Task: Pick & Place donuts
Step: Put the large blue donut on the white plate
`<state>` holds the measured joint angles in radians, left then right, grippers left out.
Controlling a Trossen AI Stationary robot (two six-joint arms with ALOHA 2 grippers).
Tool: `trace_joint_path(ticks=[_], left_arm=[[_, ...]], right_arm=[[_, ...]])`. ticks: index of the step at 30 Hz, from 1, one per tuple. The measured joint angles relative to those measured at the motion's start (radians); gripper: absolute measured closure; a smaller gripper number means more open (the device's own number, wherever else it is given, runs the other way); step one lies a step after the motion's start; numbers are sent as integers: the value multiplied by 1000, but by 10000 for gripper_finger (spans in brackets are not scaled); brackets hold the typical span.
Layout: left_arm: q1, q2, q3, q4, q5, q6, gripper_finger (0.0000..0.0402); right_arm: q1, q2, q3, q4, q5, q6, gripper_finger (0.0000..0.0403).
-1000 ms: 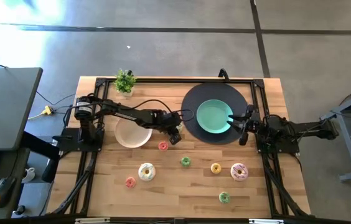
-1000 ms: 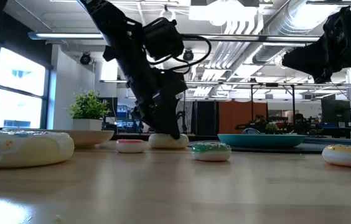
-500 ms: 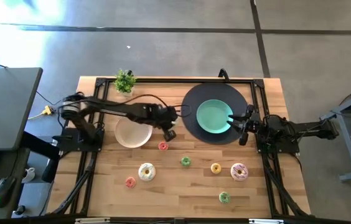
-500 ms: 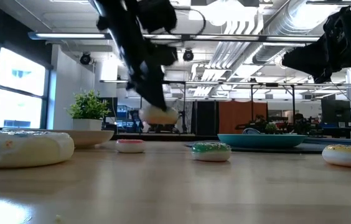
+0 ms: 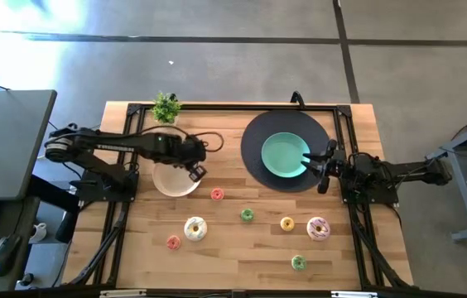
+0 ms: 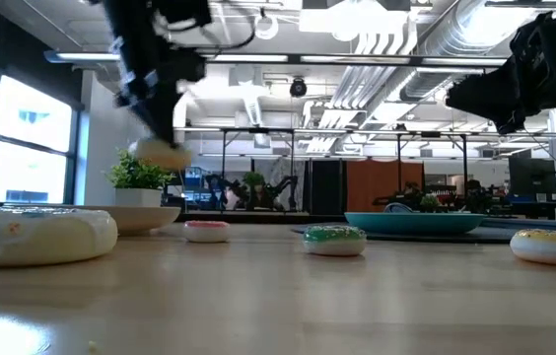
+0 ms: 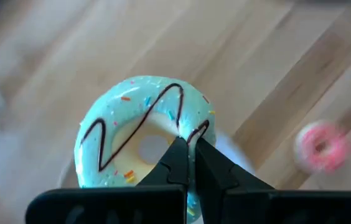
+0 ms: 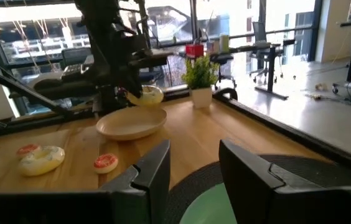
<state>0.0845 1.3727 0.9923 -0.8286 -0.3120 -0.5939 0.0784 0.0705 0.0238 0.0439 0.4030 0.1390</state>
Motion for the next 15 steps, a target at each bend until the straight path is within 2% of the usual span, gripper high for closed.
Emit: trace_joint_path(ticks=[3, 6, 9, 15], left_arm=[[0, -5, -127, 174, -4, -47, 400], [1, -17, -220, 324, 36, -51, 400], [0, -17, -272, 315, 41, -92, 400], [0, -16, -292, 333, 37, -118, 400]], right_arm=[[0, 16, 0, -1, 1, 20, 270], [0, 18, 0, 0, 0, 22, 270], [0, 21, 0, -1, -3, 22, 270], [0, 27, 0, 1, -2, 19, 270]])
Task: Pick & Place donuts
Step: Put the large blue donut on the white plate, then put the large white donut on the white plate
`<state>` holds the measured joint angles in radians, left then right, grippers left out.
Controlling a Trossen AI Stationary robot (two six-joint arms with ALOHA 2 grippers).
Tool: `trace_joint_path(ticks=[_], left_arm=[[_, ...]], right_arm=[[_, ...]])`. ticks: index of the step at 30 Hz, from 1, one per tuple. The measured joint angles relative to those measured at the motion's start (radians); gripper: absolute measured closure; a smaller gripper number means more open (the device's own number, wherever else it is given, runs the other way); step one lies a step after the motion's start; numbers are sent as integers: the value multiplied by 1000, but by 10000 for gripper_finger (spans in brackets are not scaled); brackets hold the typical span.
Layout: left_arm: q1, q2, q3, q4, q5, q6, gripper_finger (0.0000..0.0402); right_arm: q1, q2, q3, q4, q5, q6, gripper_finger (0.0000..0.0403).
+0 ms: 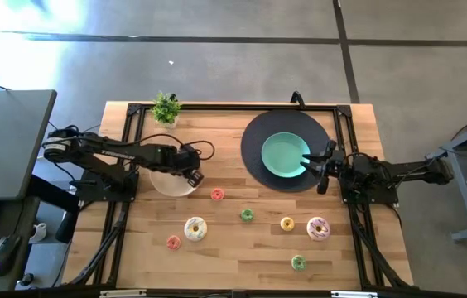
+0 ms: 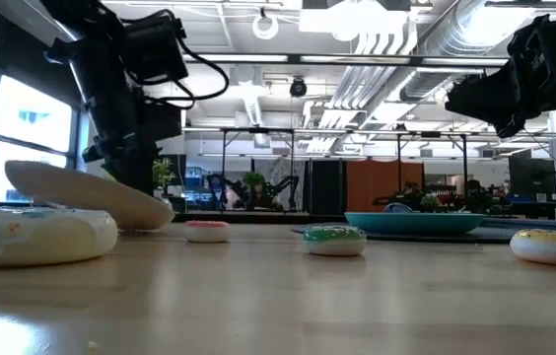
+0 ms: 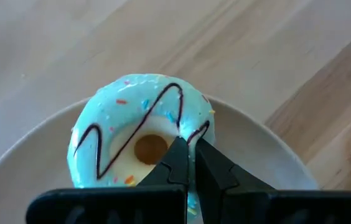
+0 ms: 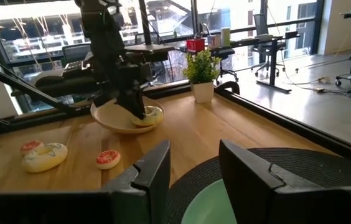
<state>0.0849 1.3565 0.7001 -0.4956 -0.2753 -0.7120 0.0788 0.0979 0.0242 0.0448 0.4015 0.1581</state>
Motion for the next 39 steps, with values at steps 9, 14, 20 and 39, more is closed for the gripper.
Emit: trace_joint_path(ticks=[9, 14, 20, 39], left_arm=[[0, -78, 1, -1, -22, 26, 401], [0, -112, 2, -45, 2, 7, 401], [0, -94, 2, -134, 21, -22, 401], [0, -47, 10, -60, -30, -24, 238]], right_arm=[[0, 12, 0, 2, 0, -1, 270], [0, 13, 0, 4, 0, 0, 270], [0, 14, 0, 3, 0, -1, 270], [0, 54, 0, 59, -81, -1, 270]])
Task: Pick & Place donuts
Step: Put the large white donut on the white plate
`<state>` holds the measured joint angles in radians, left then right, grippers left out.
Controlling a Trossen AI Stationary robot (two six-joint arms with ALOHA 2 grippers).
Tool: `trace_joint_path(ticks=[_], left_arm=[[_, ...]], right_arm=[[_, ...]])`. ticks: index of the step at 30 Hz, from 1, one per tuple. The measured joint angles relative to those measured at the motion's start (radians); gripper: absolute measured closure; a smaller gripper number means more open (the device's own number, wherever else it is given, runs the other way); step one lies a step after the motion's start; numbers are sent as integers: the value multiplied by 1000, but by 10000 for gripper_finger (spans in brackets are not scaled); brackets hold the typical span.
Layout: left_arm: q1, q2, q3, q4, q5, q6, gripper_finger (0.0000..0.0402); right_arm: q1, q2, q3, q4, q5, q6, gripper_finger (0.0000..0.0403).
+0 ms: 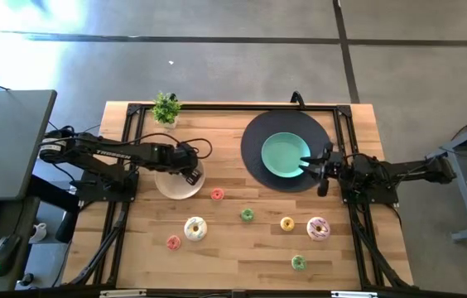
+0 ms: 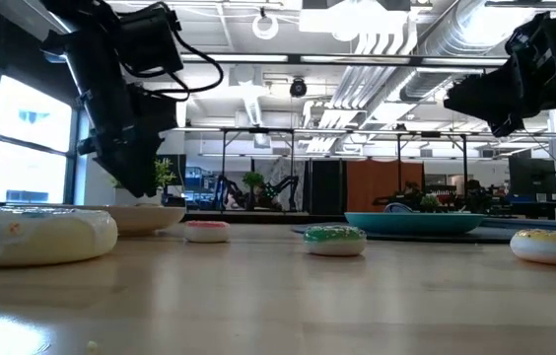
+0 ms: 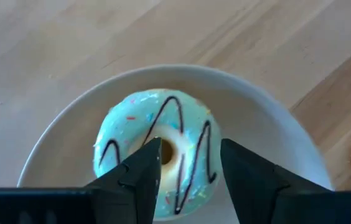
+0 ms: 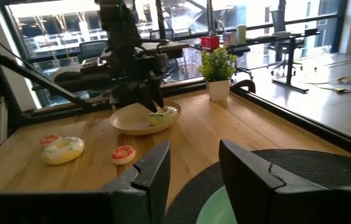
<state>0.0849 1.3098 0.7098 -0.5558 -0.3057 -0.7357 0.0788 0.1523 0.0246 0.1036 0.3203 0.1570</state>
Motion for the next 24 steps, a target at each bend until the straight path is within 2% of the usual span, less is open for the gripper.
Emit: trace_joint_path(ticks=[7, 10, 14, 19, 24], left_arm=[[-24, 0, 100, 61, 61, 179, 236], [-73, 0, 133, 126, 108, 250, 236], [-169, 0, 143, 148, 143, 265, 236], [-311, 0, 143, 119, 142, 193, 236], [-414, 0, 143, 99, 165, -6, 236]], right_arm=[[1, 110, 0, 100, -76, 0, 272], [1, 165, 11, 106, -98, 0, 280], [1, 251, 59, 104, -139, -7, 294], [1, 370, 145, 104, -214, -44, 303], [1, 504, 234, 97, -328, -90, 301]])
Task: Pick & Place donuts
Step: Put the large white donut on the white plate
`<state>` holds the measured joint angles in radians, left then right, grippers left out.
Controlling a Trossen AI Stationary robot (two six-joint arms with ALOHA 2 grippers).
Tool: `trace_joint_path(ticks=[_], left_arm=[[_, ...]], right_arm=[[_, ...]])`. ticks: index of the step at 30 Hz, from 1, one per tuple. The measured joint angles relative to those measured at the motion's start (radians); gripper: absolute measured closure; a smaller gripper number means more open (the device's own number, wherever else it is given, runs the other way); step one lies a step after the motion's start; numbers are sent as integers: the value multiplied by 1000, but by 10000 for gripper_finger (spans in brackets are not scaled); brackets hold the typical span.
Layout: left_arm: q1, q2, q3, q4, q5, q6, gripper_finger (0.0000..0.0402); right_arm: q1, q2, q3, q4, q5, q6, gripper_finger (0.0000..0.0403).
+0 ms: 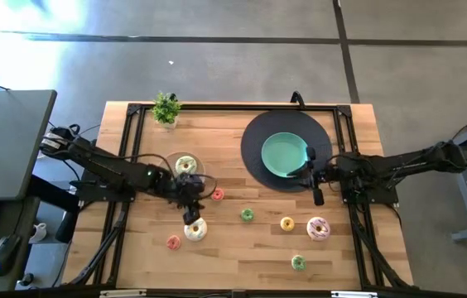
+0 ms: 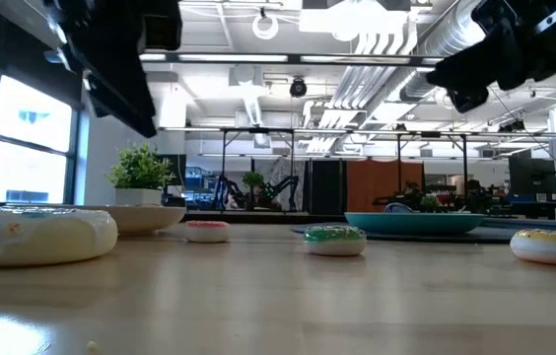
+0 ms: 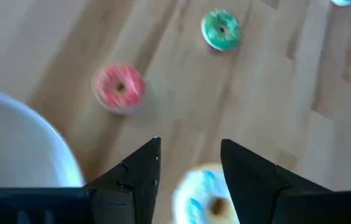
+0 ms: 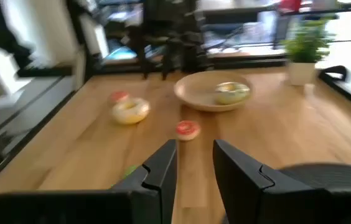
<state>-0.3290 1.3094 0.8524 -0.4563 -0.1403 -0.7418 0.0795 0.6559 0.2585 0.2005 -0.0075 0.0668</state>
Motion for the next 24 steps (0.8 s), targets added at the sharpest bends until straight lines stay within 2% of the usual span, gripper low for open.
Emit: trace_joint_path(ticks=[5, 10, 18, 24], left_arm=[[-62, 21, 0, -18, -13, -154, 236], [-87, 95, 0, -24, -49, -202, 236], [-93, 211, -2, -71, 36, -224, 236], [-90, 249, 0, -68, 106, -229, 236]], right_arm=[[6, 141, 84, -1, -85, -72, 284], [58, 284, 142, 35, -80, -156, 272], [128, 455, 156, 189, -54, -251, 269], [131, 508, 156, 211, -11, -251, 268]])
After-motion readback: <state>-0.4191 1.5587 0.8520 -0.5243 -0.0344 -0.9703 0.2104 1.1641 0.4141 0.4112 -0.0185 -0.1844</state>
